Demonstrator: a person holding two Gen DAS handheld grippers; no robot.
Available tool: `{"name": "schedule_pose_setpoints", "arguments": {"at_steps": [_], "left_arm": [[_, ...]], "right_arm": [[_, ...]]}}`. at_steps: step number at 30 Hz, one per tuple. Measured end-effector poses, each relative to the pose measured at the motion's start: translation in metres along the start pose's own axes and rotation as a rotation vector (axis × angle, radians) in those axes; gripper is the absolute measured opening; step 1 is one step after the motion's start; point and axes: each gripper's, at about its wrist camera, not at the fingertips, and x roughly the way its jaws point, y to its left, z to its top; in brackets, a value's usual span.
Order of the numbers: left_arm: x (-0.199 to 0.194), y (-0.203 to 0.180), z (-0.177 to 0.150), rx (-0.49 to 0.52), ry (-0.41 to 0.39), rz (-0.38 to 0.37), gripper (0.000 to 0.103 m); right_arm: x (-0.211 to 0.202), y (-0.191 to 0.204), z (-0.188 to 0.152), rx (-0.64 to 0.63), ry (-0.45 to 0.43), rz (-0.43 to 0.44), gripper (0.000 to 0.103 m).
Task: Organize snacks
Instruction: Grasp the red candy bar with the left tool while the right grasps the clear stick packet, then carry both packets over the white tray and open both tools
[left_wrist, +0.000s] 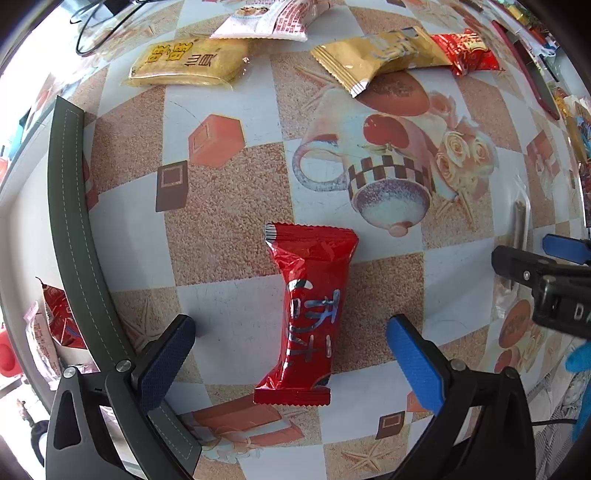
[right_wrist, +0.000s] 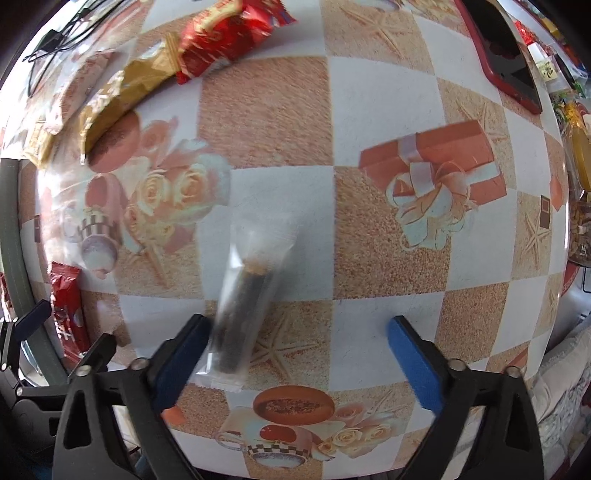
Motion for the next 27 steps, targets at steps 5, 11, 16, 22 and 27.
{"name": "schedule_pose_setpoints", "arguments": {"at_steps": [5, 11, 16, 22, 27], "left_arm": [[-0.007, -0.006, 0.002, 0.022, -0.011, 0.000, 0.089], [-0.022, -0.013, 0.005, 0.062, -0.046, -0.021, 0.022], [-0.031, 0.001, 0.002, -0.007, -0.072, -0.104, 0.022], [-0.056, 0.013, 0.000, -0.041, -0.134, -0.133, 0.022], [-0.077, 0.026, -0.007, -0.068, -0.182, -0.135, 0.022]], "right_arm": [[-0.006, 0.017, 0.003, -0.068, -0.020, -0.012, 0.064], [-0.012, 0.027, -0.001, -0.087, -0.033, 0.033, 0.016], [-0.015, 0.025, -0.013, -0.069, -0.046, 0.124, 0.016], [-0.031, 0.036, -0.020, -0.088, -0.073, 0.156, 0.016], [-0.043, 0.054, -0.018, -0.116, -0.095, 0.170, 0.016]]}}
